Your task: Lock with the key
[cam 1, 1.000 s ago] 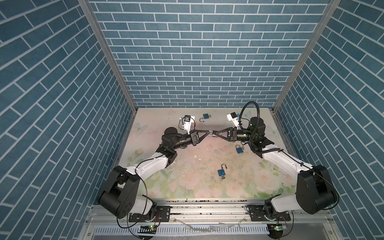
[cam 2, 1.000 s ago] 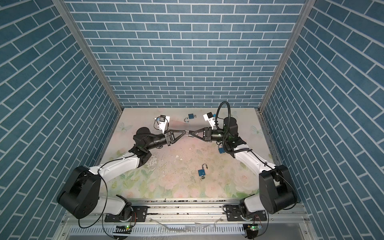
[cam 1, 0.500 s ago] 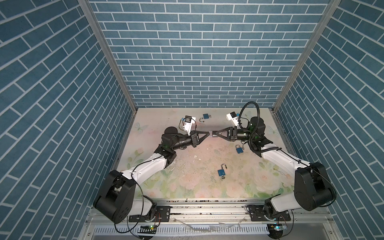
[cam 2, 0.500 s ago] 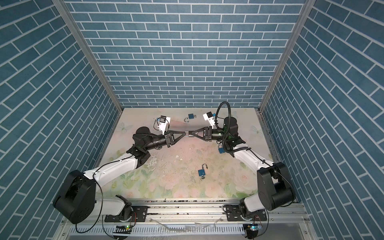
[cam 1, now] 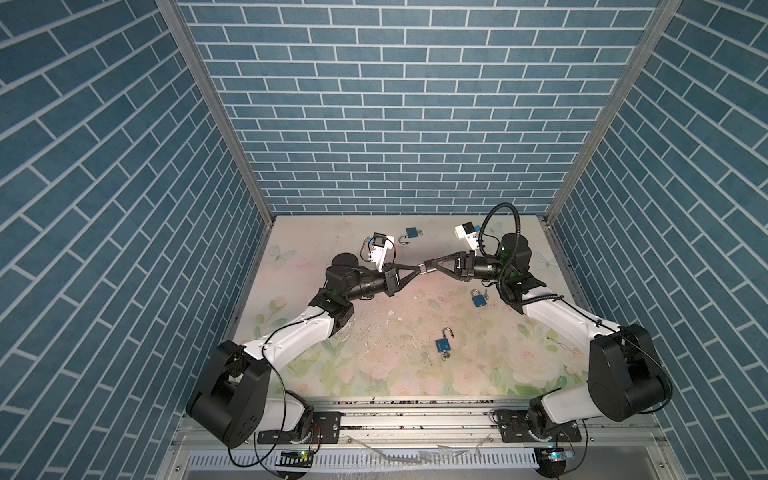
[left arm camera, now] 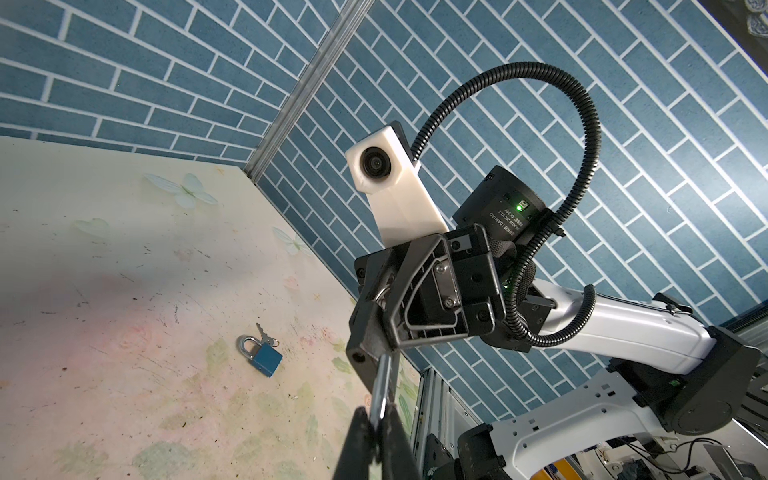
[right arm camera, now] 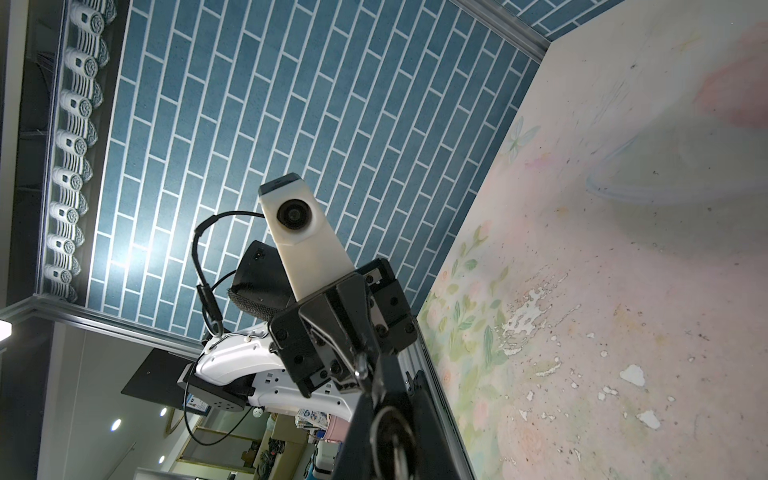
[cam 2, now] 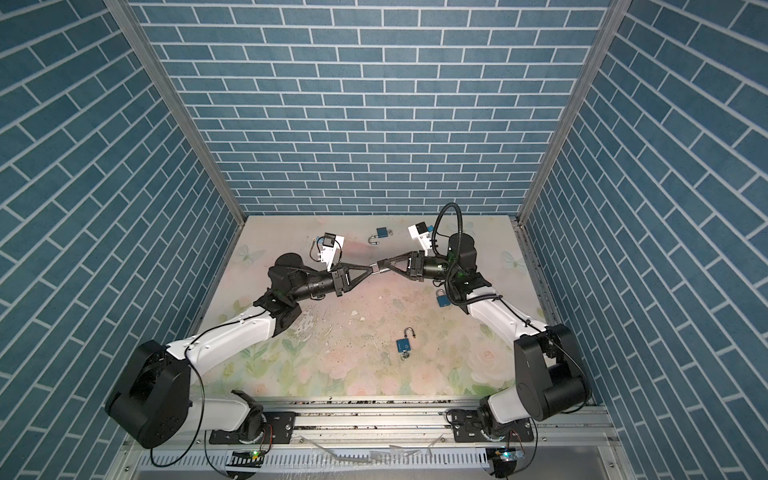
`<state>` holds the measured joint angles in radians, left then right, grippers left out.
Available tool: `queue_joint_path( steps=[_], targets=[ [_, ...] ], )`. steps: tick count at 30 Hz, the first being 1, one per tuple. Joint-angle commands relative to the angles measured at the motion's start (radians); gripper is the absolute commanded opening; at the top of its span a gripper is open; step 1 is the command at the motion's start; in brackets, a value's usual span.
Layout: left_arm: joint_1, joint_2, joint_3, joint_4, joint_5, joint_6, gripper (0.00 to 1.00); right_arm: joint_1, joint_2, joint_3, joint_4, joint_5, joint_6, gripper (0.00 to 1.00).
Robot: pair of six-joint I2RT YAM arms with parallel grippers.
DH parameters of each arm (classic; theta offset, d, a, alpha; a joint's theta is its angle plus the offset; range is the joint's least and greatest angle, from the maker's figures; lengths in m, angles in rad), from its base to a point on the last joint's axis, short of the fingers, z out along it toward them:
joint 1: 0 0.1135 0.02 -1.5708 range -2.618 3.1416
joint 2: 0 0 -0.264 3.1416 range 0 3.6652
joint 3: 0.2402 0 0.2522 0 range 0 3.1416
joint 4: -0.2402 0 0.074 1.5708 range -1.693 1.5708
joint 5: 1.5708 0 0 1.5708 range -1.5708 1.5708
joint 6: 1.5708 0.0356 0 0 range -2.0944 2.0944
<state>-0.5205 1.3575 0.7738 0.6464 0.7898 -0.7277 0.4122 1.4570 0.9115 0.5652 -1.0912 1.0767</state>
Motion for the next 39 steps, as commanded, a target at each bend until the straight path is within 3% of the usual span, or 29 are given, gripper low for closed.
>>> queue_joint_path(
  steps=[1, 7, 14, 28, 39],
  targets=[
    [-0.007, 0.005, 0.007, -0.039, 0.116, -0.012, 0.00, 0.013, -0.006, 0.027, 0.062, 0.111, -0.003, 0.00],
    [0.055, 0.038, 0.008, 0.000, 0.101, -0.077, 0.00, 0.013, -0.016, 0.003, 0.081, 0.124, -0.003, 0.00],
    [0.058, 0.061, 0.036, -0.010, 0.094, -0.108, 0.00, 0.013, -0.033, -0.007, 0.096, 0.137, -0.005, 0.00],
    [0.058, 0.075, 0.163, -0.300, 0.096, -0.093, 0.00, 0.013, -0.050, -0.025, 0.211, 0.112, 0.019, 0.00],
    [0.057, 0.072, 0.200, -0.360, 0.086, -0.111, 0.00, 0.020, -0.052, -0.029, 0.264, 0.084, 0.037, 0.00]
  ],
)
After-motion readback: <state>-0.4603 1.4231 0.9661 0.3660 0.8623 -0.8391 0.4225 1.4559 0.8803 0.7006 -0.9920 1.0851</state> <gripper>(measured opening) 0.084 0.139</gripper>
